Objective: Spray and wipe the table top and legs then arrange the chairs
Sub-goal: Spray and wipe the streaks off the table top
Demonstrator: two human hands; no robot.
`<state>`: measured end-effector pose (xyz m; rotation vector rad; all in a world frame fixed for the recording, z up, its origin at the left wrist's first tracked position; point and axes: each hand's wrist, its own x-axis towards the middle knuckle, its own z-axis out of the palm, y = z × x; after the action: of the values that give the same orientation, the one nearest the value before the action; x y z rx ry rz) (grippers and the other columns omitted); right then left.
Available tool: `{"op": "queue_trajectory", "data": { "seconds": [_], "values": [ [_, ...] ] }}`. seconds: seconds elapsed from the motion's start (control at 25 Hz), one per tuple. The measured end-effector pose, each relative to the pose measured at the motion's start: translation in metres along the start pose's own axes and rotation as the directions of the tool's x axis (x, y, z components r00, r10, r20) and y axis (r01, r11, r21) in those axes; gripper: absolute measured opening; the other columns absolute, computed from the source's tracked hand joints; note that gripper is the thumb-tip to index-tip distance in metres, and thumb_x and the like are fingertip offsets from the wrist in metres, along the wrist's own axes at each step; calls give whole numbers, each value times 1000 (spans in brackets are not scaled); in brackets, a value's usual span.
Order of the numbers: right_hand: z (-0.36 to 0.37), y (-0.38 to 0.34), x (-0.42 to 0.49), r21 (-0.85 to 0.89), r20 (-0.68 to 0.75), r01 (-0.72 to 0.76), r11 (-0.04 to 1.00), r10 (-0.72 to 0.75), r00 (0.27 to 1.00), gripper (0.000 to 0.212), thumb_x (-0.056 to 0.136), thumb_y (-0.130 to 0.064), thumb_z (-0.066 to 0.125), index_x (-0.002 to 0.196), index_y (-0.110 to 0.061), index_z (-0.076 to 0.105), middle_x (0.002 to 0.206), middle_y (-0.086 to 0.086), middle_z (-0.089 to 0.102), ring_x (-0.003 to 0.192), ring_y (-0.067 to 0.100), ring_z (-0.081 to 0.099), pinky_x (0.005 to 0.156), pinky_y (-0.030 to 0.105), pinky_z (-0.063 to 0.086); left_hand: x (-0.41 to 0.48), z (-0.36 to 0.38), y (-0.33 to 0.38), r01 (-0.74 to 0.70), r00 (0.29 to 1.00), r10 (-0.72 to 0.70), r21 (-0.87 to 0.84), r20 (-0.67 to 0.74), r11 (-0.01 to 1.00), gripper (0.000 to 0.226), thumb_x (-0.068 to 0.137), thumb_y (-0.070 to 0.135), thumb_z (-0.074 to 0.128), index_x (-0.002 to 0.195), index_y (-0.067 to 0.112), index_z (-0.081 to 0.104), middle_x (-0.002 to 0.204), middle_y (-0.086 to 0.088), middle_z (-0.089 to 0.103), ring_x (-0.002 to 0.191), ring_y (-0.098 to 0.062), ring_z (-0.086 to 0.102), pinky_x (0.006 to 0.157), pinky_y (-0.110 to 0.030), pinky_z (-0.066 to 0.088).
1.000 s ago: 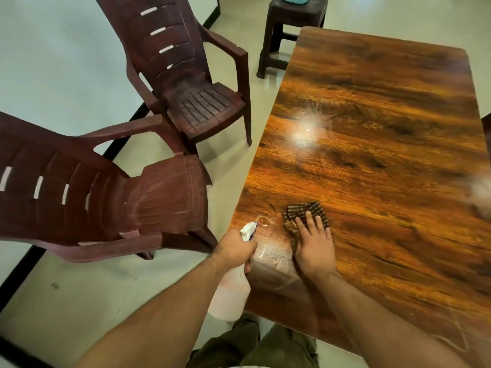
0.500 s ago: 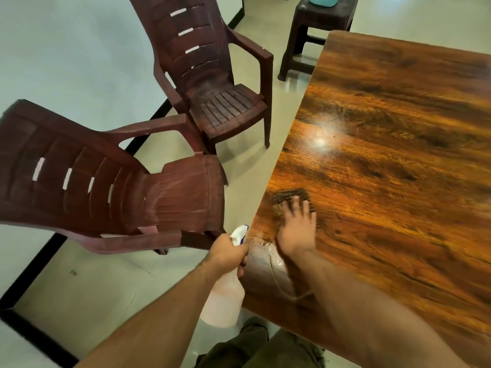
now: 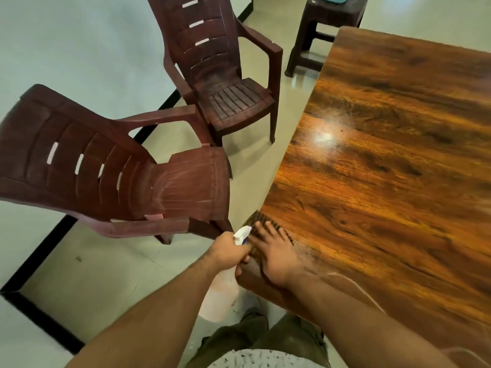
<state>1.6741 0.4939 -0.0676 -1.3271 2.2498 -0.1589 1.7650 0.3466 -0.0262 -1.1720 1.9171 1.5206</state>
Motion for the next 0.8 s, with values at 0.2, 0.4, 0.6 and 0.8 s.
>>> {"op": "queue_trajectory", "data": {
  "seconds": [0.2,0.4,0.6,0.8],
  "values": [
    [-13,68,-19,93,-123,-404,910,413,902,60,102,-30,35,159,-33,17,167,0,-4,155,24,-5,125,46,-2,-12,17,-6,8,998,-9,15,65,1000,21,91,2,53,98,-15,64,81,-21,75,34,-23,54,54,-36,53],
    [42,-32,-75,19,16,51,999,-51,999,65,99,-33,47,158,-37,19,164,-5,-9,149,18,-16,122,45,-10,-30,24,-9,14,1000,-13,-112,18,994,27,90,2,56,114,-8,60,74,-18,71,35,-26,53,48,-33,51],
    [10,62,-87,25,-87,-104,994,105,991,53,105,-38,33,157,-36,23,166,-6,1,154,18,-4,122,40,-9,-45,31,-9,19,1000,-21,-150,-8,988,26,93,3,55,115,-11,56,76,-18,71,38,-26,53,47,-31,50],
    [31,3,-98,33,-22,-112,993,113,993,65,101,-32,43,159,-37,14,166,-3,-8,153,21,-12,121,43,-13,-66,62,-23,60,998,-64,-155,-18,986,20,95,6,56,113,-3,56,80,-18,70,42,-25,54,50,-33,51]
  ]
}}
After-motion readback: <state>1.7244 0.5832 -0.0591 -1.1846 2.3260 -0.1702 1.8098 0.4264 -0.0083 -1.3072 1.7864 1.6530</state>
